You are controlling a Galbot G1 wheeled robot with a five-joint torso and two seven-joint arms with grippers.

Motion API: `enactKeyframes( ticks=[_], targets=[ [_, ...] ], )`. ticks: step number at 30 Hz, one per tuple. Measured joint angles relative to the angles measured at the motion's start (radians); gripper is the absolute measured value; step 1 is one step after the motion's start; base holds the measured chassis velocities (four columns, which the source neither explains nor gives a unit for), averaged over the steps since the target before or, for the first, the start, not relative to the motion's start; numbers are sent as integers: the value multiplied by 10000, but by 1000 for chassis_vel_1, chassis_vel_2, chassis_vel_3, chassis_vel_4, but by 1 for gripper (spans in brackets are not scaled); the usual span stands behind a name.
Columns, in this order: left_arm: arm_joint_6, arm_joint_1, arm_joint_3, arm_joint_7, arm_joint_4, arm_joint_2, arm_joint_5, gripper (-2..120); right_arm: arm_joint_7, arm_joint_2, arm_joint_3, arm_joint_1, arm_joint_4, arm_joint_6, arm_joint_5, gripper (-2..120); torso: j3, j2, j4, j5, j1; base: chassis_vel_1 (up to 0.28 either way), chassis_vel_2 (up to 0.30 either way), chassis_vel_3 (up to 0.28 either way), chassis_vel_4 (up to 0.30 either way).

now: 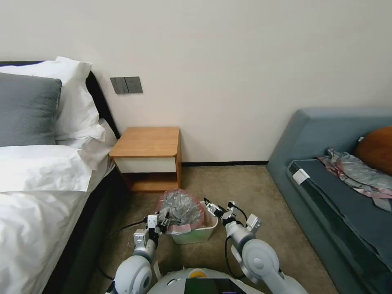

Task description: Pick up the garbage bag from the table and place it over the trash can.

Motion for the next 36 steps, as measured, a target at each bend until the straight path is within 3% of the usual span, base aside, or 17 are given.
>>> enactKeyframes(
  ticks=[5, 15, 36],
  targets=[
    [546, -206, 32, -324, -190, 272, -650, 43, -32, 88, -87, 19, -134, 47, -136, 100, 0, -1, 0, 0, 0, 0, 0, 0, 0],
    [1399, -639, 81, -775, -464, 717, -1709, 47, -99, 187, -233, 92, -345, 66, -207, 100, 0, 0, 1, 0, 0, 0, 0, 0, 0],
    [2760, -1796, 460, -2255, -279, 1059, -3679, 45, -213, 381, -158, 62, -660, 259, -509, 100, 0, 0, 0, 1, 0, 0, 0, 0, 0]
  ],
)
